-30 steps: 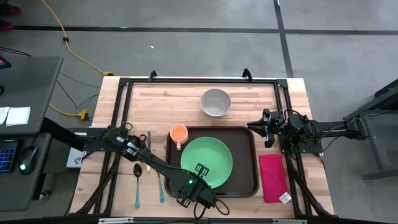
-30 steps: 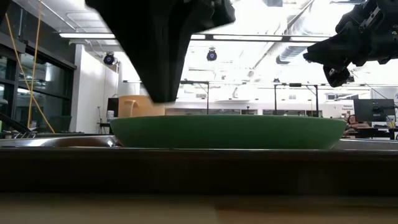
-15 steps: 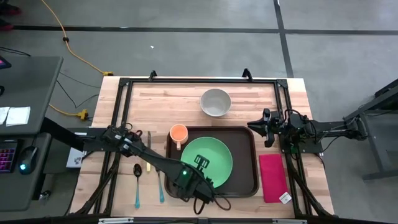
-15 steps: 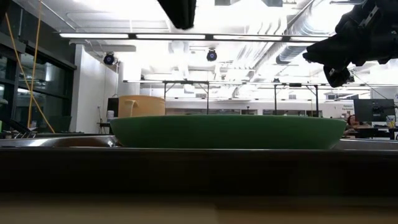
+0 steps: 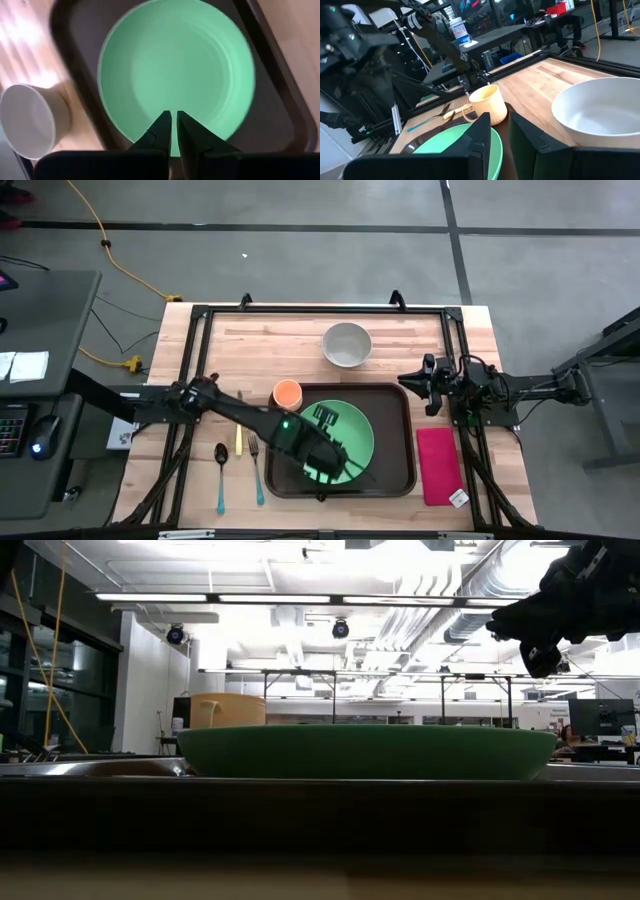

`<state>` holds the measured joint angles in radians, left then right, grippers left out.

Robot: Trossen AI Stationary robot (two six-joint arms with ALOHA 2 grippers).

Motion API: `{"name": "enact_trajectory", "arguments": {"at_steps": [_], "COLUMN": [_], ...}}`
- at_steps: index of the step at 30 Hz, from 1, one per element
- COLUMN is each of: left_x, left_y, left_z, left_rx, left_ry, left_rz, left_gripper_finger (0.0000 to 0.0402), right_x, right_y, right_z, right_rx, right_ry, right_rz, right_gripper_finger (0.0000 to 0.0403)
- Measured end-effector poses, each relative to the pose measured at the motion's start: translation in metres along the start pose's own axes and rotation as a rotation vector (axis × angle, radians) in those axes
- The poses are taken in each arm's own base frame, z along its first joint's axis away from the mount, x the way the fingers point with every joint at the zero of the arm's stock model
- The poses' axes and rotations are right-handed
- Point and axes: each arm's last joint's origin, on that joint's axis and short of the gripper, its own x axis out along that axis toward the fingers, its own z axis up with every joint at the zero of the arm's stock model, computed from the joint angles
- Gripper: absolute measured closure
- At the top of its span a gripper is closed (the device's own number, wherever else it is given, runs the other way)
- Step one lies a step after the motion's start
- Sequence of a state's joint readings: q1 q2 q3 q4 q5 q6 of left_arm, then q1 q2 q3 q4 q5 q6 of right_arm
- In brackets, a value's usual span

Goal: Set up tray
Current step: Put the gray bowl on top of the green plate

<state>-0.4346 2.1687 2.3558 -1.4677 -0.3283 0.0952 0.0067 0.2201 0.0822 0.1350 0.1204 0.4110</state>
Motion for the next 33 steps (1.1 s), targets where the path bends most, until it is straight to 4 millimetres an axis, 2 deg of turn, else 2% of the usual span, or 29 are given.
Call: {"name": "enact_trajectory", "arguments": {"at_steps": [11,27,33], "left_x": [-0.007,0.006,0.013], "left_y": [0.058,0.102,0.131], "left_z": [-0.016,-0.03,-0.038], "left_rx": [-0.019,-0.043,-0.041], "left_ry": [-0.008,0.035,0.035], "left_rz": [0.044,0.068,0.095], "left_gripper_finger": [0.0346,0.0346,0.0346], "right_x": [-0.001,-0.001,-0.001], "right_y": [0.001,0.001,0.0], "right_z": [0.002,0.003,0.003], "right_rx": [0.014,-0.018,-0.059], "right_ry": [-0.023,-0.033,-0.042], "right_rz": [0.01,0.009,-0.013], "right_gripper_finger": [0.0352,0.0351,0.0356]}}
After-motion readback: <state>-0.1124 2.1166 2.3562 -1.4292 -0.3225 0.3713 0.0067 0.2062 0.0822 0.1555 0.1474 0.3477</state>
